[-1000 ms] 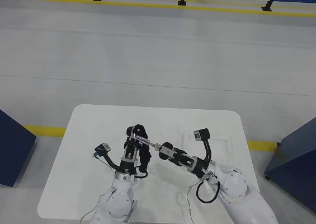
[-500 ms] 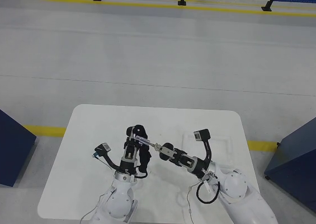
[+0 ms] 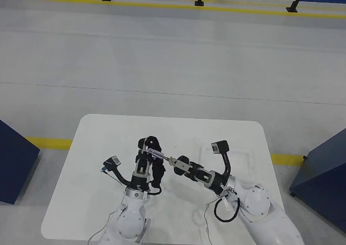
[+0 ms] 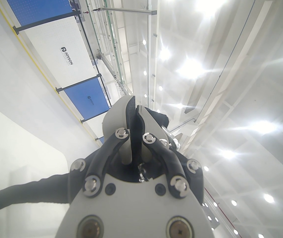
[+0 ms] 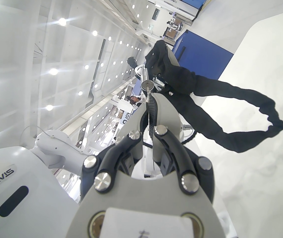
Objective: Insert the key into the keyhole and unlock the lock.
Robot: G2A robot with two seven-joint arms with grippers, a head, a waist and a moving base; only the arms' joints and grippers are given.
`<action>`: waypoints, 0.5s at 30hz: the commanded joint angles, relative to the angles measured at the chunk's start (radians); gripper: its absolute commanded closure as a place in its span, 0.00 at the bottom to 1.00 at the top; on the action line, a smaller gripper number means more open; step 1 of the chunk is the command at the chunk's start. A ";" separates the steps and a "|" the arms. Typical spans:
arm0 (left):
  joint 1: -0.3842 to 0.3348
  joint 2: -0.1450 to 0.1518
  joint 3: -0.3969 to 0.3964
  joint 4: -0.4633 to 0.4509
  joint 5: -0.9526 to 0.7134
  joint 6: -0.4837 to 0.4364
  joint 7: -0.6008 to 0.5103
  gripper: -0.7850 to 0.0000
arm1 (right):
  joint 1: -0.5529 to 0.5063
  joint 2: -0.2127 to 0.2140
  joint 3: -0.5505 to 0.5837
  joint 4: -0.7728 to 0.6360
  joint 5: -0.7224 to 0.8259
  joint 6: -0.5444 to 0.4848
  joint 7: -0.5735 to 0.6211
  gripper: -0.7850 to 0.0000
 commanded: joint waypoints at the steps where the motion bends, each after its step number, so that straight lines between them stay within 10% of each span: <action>1: 0.000 -0.001 -0.001 0.001 0.004 0.000 0.001 1.00 | 0.003 -0.001 -0.002 -0.003 -0.005 0.003 -0.002 1.00; 15: -0.001 -0.005 -0.002 0.005 0.007 -0.002 0.001 1.00 | 0.016 -0.006 -0.013 0.006 -0.007 0.009 -0.007 1.00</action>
